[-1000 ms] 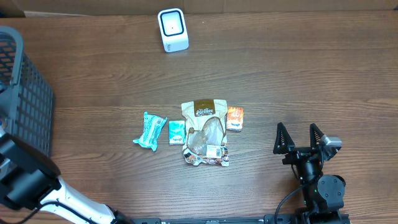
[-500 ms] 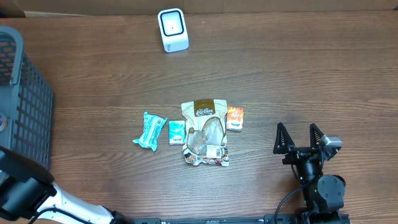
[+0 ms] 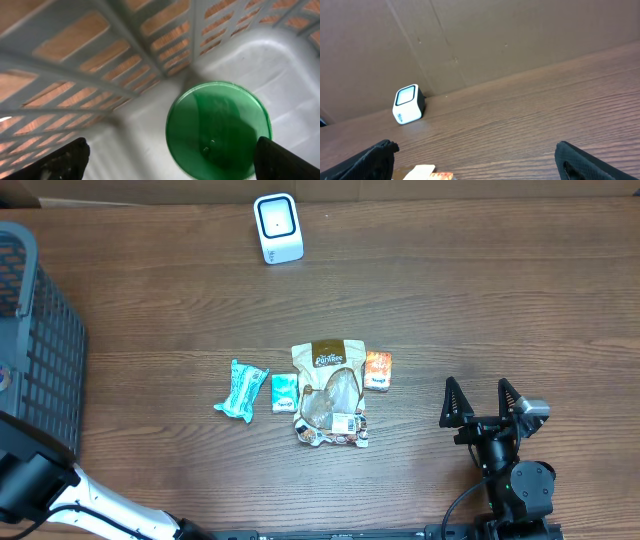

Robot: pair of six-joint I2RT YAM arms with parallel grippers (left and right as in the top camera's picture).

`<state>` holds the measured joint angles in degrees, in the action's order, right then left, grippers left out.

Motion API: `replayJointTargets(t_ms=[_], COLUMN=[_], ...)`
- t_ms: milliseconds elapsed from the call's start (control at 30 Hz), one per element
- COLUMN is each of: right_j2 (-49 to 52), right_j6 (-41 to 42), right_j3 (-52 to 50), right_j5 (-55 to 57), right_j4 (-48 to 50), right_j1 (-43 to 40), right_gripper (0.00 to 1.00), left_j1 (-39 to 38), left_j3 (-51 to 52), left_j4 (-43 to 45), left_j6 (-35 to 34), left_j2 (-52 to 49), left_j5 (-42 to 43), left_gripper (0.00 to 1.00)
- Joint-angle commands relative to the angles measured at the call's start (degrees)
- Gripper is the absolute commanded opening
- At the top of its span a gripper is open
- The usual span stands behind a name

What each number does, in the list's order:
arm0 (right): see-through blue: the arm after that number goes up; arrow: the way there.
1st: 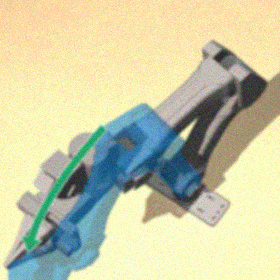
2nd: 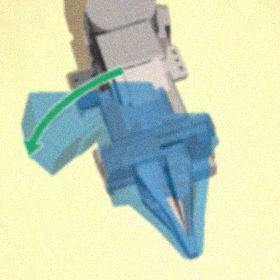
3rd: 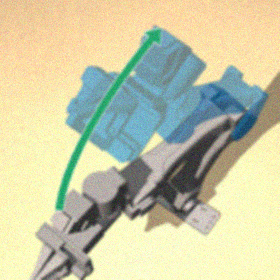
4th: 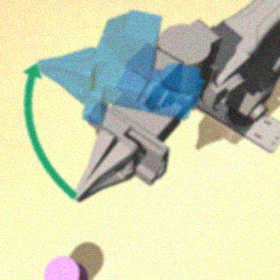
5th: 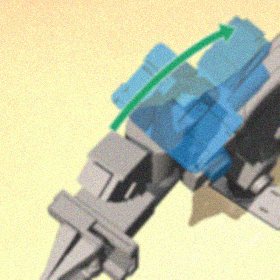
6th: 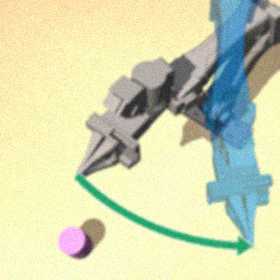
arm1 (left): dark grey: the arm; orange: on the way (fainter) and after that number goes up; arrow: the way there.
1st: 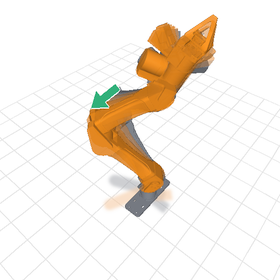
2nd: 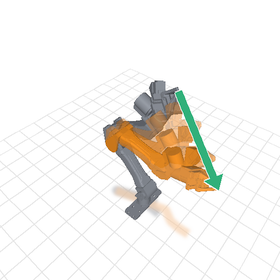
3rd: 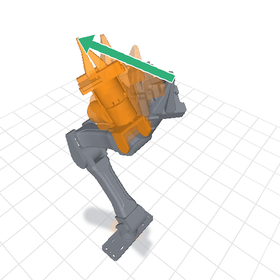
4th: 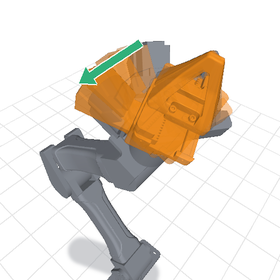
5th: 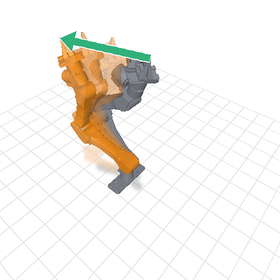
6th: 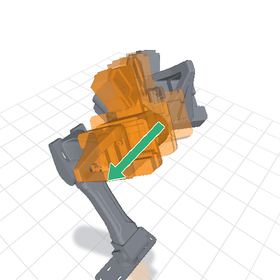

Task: Scan the item barcode
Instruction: 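Lower the left gripper around the green-lidded Knorr jar and grasp it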

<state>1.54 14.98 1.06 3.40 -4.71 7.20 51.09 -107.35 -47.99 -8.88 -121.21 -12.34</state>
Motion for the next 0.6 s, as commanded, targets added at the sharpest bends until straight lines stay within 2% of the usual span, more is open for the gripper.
replayJointTargets(t_ms=[0, 167, 467, 567], right_j2=[-0.52, -0.50, -0.52, -0.50], right_j6=[0.04, 0.04, 0.04, 0.04], right_j3=[-0.61, -0.61, -0.61, -0.61], right_j5=[0.15, 0.15, 0.15, 0.15], right_j4=[0.26, 0.26, 0.26, 0.26], right_j1=[-0.09, -0.09, -0.09, -0.09], right_gripper=[1.00, 1.00, 1.00, 1.00], left_j1=[-0.22, -0.22, -0.24, -0.22], left_j3=[-0.37, -0.37, -0.39, -0.39], left_j4=[0.87, 2.78, 2.62, 2.45], left_j6=[0.15, 4.07, 4.61, 4.63], left_j2=[-1.44, -2.12, -3.17, -3.17], left_j5=[0.98, 7.74, 8.20, 10.93], left_gripper=[0.92, 0.92, 0.91, 0.90])
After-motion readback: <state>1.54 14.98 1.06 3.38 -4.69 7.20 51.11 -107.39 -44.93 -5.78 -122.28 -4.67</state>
